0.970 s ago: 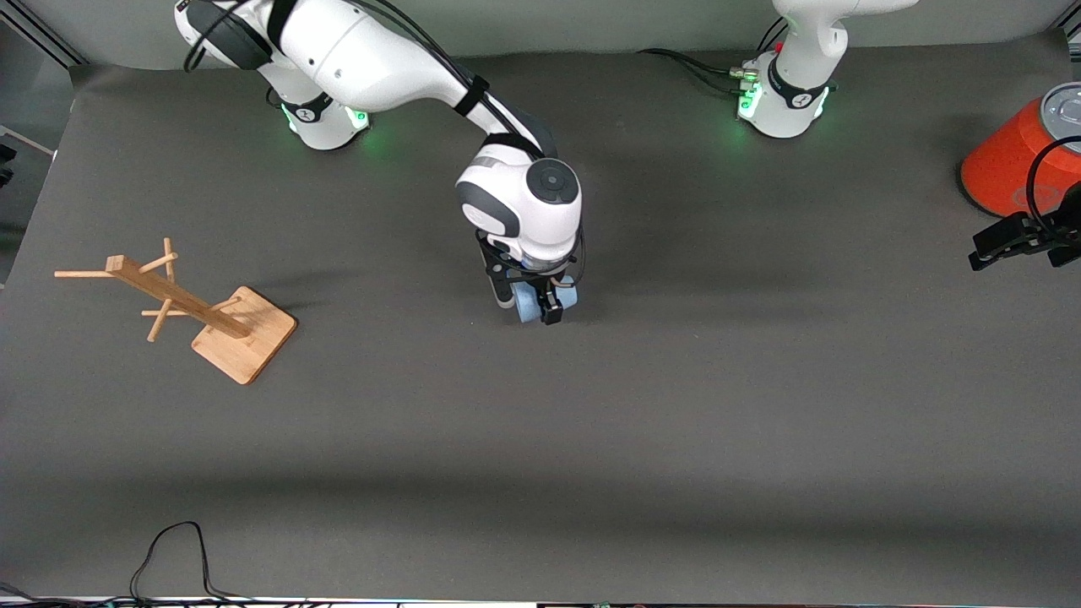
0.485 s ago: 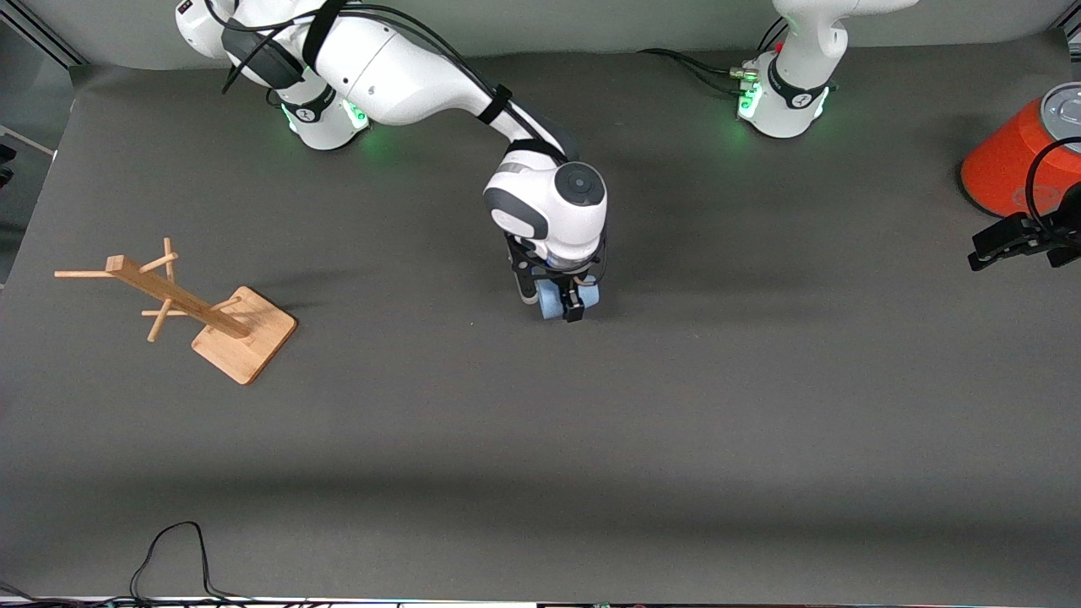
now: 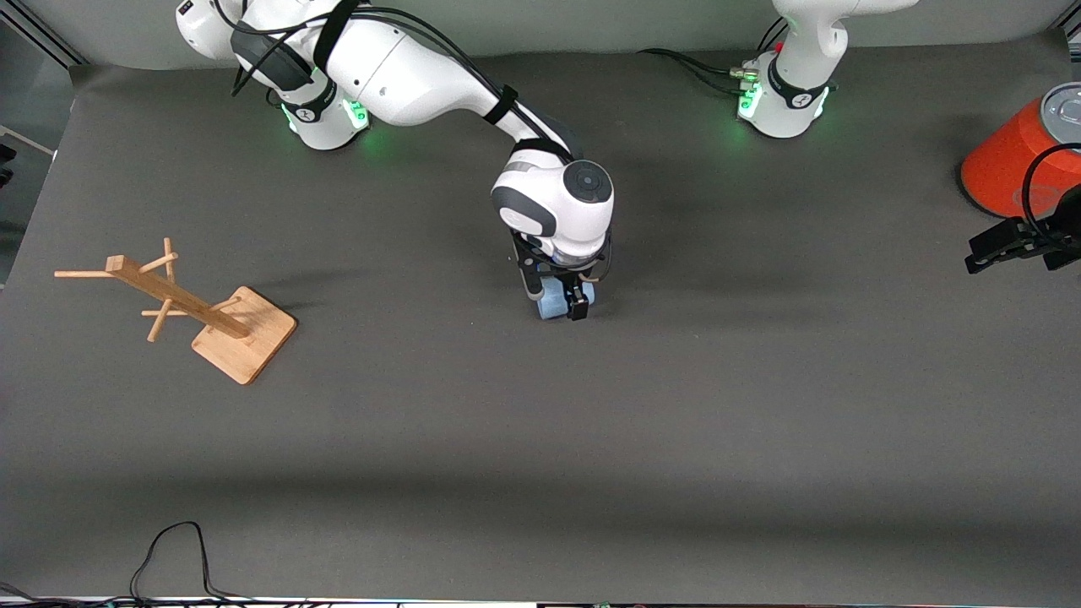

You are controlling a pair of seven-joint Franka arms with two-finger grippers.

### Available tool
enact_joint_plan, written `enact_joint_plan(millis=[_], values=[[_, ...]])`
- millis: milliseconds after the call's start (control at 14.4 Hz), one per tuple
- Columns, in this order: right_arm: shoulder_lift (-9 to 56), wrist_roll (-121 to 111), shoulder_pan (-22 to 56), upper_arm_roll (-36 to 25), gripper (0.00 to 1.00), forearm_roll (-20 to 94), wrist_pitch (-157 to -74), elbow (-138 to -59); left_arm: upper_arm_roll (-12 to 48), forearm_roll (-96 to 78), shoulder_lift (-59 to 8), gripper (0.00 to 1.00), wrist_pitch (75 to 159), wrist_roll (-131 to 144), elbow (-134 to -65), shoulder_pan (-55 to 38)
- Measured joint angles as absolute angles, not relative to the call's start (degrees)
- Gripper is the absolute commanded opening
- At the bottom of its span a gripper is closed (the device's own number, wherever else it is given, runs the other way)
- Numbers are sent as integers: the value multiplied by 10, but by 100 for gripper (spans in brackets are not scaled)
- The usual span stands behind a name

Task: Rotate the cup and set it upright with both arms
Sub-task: 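Lower the blue cup onto its side and open the right gripper, then withdraw the right gripper while the left gripper reaches toward the cup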

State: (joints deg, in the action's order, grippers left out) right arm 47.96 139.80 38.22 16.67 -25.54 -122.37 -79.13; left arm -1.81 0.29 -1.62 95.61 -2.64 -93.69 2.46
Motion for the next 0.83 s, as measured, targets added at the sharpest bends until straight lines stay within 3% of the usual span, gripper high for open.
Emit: enact_joint_plan(millis=[346, 554, 831], values=[[373, 1186, 330, 163, 100, -155, -1093, -732, -17, 3, -17, 100, 956, -26, -936, 24], [294, 1020, 251, 160, 100, -111, -1018, -730, 1, 3, -17, 100, 956, -19, -936, 22], [250, 830, 122, 156, 100, -58, -982, -732, 72, 3, -37, 100, 956, 87, -919, 17]])
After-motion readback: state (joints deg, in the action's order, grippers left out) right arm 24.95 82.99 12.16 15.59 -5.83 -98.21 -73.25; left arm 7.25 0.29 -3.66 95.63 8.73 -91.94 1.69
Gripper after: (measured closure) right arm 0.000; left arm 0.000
